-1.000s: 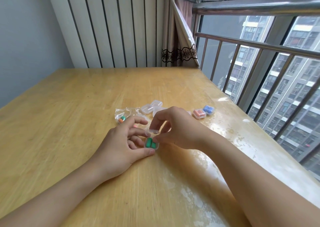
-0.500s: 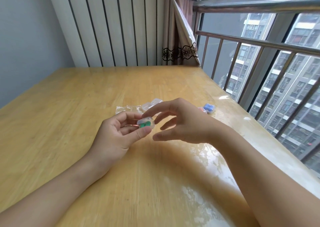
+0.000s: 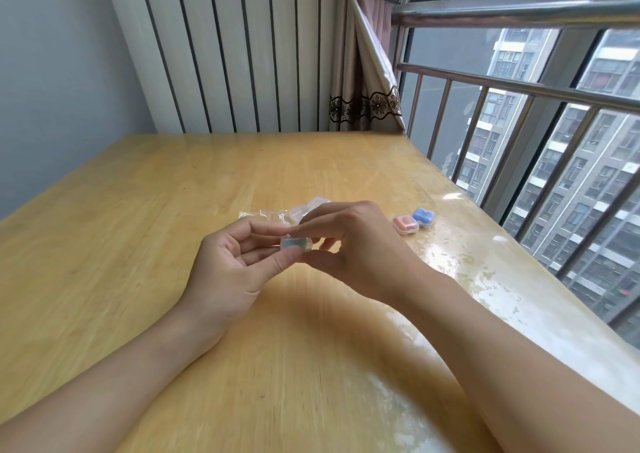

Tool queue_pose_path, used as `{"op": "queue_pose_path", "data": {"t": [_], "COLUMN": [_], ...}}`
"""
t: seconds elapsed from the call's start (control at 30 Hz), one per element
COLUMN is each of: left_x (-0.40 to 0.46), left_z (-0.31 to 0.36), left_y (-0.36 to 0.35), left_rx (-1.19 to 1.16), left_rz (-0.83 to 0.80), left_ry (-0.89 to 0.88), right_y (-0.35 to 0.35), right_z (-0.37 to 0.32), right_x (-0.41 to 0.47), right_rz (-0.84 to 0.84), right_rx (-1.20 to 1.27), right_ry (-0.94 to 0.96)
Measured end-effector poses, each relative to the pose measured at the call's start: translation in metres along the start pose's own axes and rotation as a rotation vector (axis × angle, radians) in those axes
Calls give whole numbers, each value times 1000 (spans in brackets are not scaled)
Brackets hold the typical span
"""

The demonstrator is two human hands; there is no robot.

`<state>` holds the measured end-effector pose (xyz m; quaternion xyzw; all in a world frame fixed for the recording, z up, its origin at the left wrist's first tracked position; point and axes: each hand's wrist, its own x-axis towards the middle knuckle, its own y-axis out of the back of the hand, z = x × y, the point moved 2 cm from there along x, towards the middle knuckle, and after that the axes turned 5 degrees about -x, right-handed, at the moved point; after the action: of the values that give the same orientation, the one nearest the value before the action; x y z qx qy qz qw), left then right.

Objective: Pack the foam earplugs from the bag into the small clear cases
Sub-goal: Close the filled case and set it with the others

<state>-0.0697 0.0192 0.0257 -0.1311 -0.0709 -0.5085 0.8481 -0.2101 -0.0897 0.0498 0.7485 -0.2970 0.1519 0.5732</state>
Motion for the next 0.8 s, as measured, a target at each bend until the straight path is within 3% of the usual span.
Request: {"op": "queue_pose_path", "data": {"t": [0.13,0.23,0.33,0.43,0.57,0.7,0.8], "left_x": [1,-1,-2,-1,-1,0,8], "left_z": [-1,-3,-6,-8,-6,4,9], "left_y": [0,-1,-2,-1,0,2,12], "left_rx": [13,50,109,166,238,501,779], "left_rz": [-12,-52,-108,-135,-94,-46,25], "left_ry": [-34,-31,-12,-8,-54,-303,-504], "right_y": [7,8,8,20,42,41,43], "right_z": [11,16,16,26,49,58,60], "right_x": [-1,-1,-1,-2,-10,-16,-14], "right_rz": [-149,-183,-203,-211,-270,-283,-244], "right_rx": [421,541,437,119,17,1,-148], "right_ry": [-313,-370,-401,-429,-649,-769,-671]}}
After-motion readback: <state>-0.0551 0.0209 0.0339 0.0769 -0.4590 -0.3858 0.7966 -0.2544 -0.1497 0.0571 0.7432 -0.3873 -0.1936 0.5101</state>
